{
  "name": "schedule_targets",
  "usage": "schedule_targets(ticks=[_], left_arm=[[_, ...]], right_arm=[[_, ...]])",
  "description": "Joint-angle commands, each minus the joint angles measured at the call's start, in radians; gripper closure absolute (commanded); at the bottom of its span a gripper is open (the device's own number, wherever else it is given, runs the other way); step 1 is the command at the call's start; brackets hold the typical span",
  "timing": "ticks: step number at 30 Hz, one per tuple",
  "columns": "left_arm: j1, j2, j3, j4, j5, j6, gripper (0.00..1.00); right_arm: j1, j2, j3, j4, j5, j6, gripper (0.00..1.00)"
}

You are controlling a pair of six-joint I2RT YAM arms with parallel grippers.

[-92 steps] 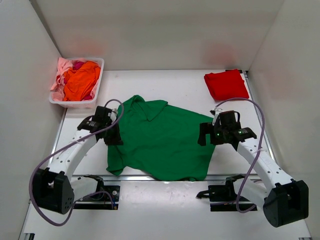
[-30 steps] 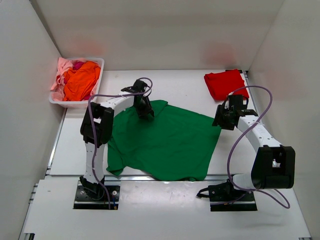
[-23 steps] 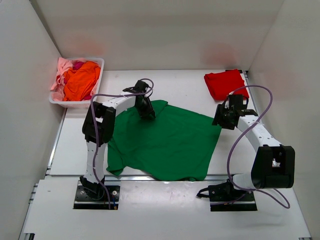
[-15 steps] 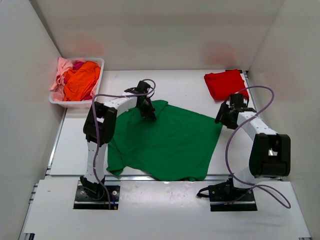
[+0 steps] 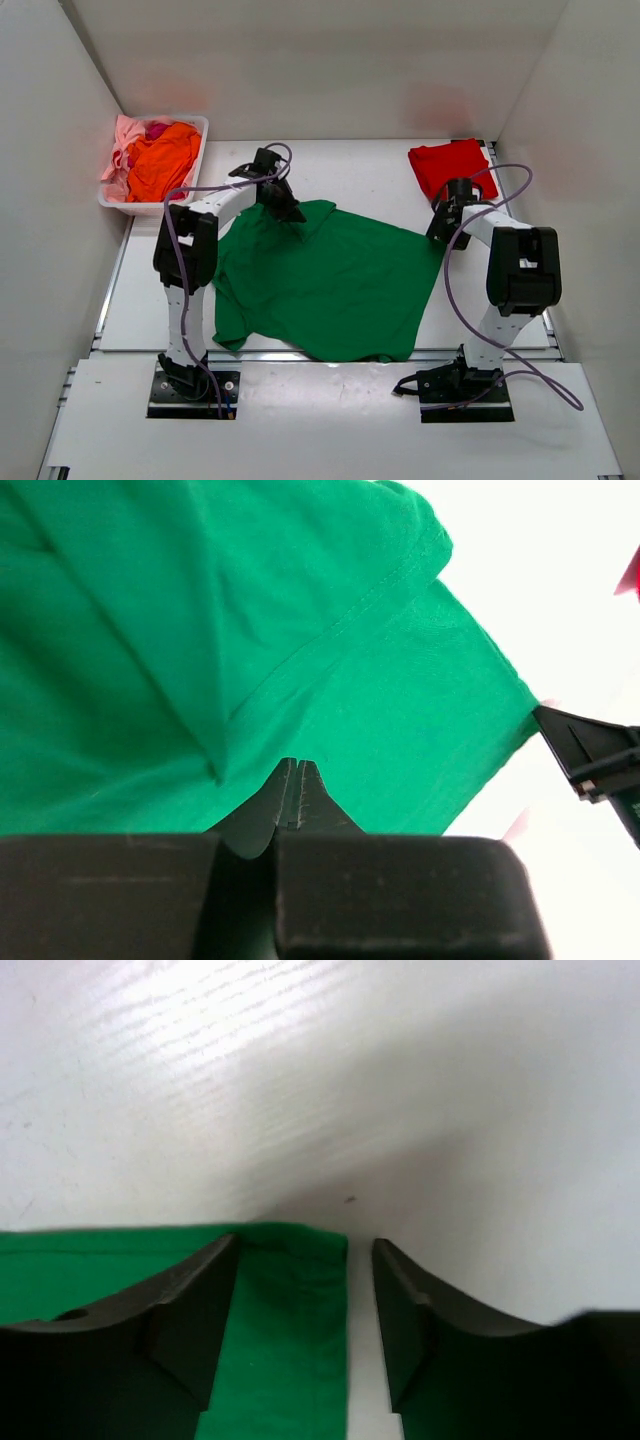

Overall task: Fold and stack the t-shirts
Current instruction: Flatten out the tshirt

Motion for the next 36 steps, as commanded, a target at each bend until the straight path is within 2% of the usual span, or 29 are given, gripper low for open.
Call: schedule_targets(ticks=[1,3,5,9,11,14,16,18,21,22,23,24,28,30,33,35,36], left_arm=[[0.022,-0.110,-0.032,0.014,0.037,-0.011,1.00],[0.031,-0.122,-0.054,0.017,0.035,-0.008,1.00],[0.031,-0.128,-0.063,0.014,0.034,-0.006,1.00],[0.042,-0.141,-0.071,0.020,0.040,-0.008,1.00],[0.053,-0.148,-0.077,0.025,0.032,-0.016,1.00],[0.068,-0.160,-0.097,0.031,0.031,-0.019,1.00],[0.073,-0.174,-0.117,0.046,0.031,-0.028,1.00],[0.074,-0.179,-0.124,0.058,0.037,-0.035,1.00],[0.076,-0.199,-0.138,0.061,0.040,-0.036,1.00],[0.076,-0.197,-0.146,0.058,0.043,-0.036,1.00],[0.074,-0.206,-0.150,0.058,0.037,-0.029,1.00],[0.074,-0.210,-0.155,0.061,0.032,-0.036,1.00],[0.096,-0.239,-0.157,0.074,0.043,-0.039,1.00],[0.131,-0.243,-0.118,0.109,0.029,-0.051,1.00],[0.184,-0.194,0.058,0.103,0.032,-0.095,1.00],[0.217,-0.091,0.348,0.036,0.073,-0.103,1.00],[0.244,-0.069,0.438,-0.010,0.080,-0.103,1.00]], right_arm=[[0.007,0.036,0.031,0.040,0.020,0.031,0.51],[0.007,0.052,0.050,0.040,0.009,0.047,0.55],[0.007,0.057,0.050,0.043,-0.002,0.044,0.66],[0.005,0.059,0.059,0.018,-0.032,0.050,0.67],[-0.004,0.048,0.038,0.015,-0.046,0.061,0.64],[-0.016,0.011,-0.005,0.031,-0.089,0.071,0.50],[-0.010,-0.004,-0.028,0.037,-0.095,0.076,0.50],[0.002,0.002,-0.029,0.023,-0.091,0.077,0.57],[0.001,0.032,0.008,-0.009,-0.078,0.065,0.61],[-0.001,0.048,0.034,-0.043,-0.080,0.064,0.66],[0.001,0.057,0.057,-0.072,-0.074,0.065,0.89],[0.005,0.066,0.073,-0.090,-0.071,0.067,1.00],[-0.013,0.005,0.085,-0.081,-0.106,0.038,1.00],[-0.033,-0.035,0.157,-0.077,-0.126,0.006,1.00],[-0.067,-0.053,0.327,-0.075,-0.196,-0.028,1.00],[-0.070,-0.044,0.451,-0.100,-0.215,-0.057,1.00],[-0.067,-0.046,0.526,-0.103,-0.219,-0.067,1.00]])
